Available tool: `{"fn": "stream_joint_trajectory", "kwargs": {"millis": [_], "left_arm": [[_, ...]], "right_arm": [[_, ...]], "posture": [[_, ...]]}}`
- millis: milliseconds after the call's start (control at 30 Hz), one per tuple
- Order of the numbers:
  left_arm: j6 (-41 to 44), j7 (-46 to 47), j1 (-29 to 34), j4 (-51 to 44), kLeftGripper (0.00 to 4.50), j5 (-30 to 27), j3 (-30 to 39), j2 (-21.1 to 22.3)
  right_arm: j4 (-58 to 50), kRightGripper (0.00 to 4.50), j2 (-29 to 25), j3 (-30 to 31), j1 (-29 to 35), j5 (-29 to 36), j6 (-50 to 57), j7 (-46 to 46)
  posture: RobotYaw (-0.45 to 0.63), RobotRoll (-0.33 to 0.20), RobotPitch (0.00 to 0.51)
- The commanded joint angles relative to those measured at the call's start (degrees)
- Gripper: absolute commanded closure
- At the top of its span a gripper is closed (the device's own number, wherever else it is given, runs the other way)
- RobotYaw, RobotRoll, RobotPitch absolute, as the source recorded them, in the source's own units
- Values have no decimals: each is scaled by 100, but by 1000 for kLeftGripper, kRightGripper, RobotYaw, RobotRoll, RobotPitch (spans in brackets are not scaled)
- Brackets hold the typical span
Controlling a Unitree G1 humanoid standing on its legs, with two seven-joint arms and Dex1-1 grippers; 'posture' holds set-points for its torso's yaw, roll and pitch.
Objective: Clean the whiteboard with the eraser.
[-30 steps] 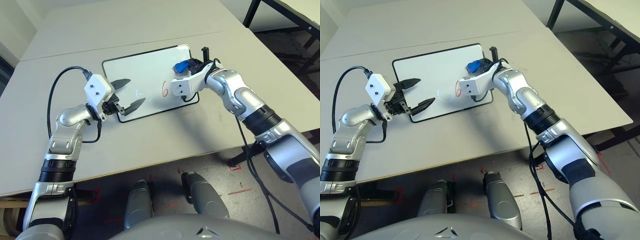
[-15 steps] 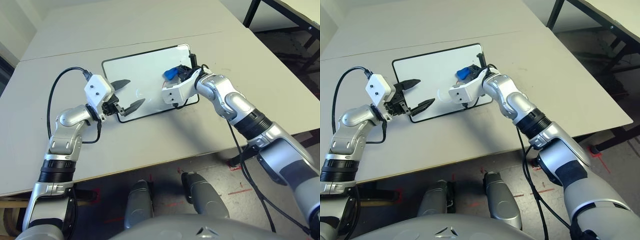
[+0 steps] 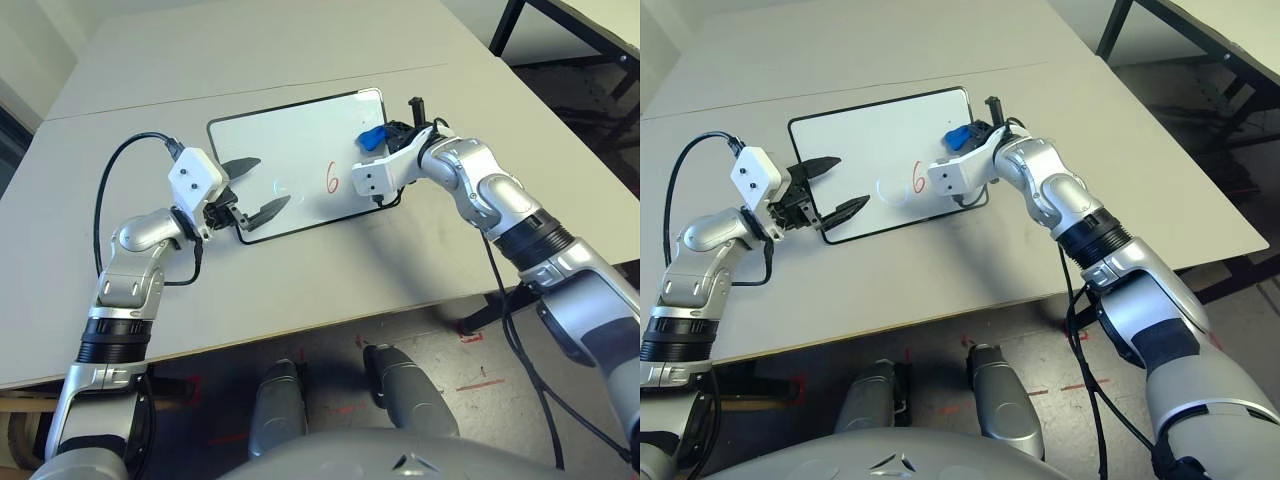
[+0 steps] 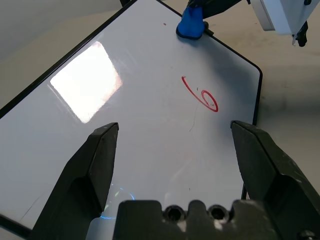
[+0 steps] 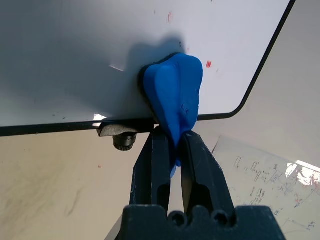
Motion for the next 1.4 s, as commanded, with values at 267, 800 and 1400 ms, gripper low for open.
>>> {"fn": "stream_joint_trajectory", "kwargs": {"millis": [267,800,1400], "left_arm": [[-25,-180,124,176,0,5,132,260],[78,-218,248,144,0,-53,291,401],[140,-164,327,-3,0,-42,333,406]], "right_arm": [[-603,4392,407,-105,45,174,32,249],[-1019,4393,760,121,427,84,-66,610],[-229,4394,1180,505,371,32,-430,458]], "posture": [[-216,0,127],[-205,0,141],[-178,0,136]]}}
